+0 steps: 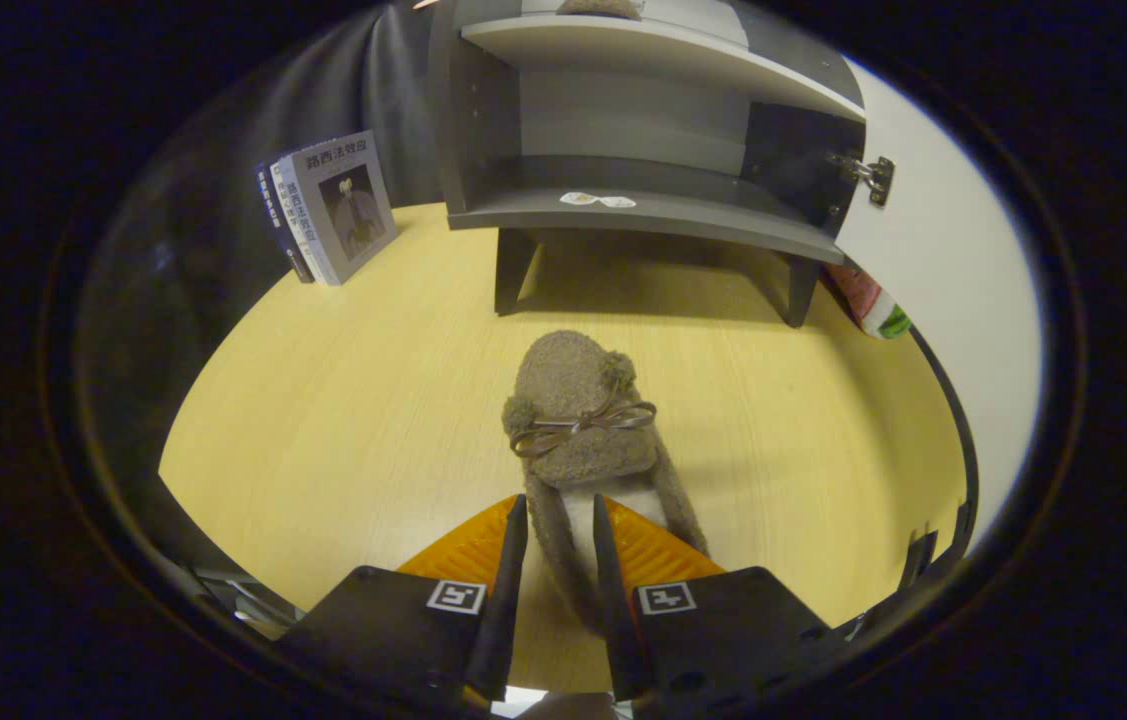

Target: Open the shoe cabinet door, grab the shoes and put them into the shoe cabinet, then close the shoe cabinet door.

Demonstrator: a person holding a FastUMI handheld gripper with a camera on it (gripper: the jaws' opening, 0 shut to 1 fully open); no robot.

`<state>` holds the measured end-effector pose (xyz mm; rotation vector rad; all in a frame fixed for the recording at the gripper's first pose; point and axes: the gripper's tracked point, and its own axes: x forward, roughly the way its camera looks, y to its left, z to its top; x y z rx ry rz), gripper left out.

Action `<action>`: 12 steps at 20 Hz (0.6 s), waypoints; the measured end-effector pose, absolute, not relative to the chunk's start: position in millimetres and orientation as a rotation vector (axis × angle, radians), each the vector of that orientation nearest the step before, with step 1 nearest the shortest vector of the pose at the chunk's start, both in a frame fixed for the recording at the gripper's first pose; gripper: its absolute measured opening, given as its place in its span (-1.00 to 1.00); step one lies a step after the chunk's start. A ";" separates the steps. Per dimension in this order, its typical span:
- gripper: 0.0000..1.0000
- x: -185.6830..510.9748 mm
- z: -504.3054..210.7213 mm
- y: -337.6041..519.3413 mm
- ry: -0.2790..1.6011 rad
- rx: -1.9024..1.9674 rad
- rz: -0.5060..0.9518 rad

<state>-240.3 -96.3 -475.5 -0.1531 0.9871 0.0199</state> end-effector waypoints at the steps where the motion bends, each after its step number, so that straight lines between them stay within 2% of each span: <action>1: -0.18 -240.2 -480.1 -94.5 0.998 -0.157 0.031; 11: -0.19 -218.0 -503.1 -91.3 1.009 -0.221 0.081; 12: -0.29 -216.2 -504.3 -90.1 1.011 -0.222 0.087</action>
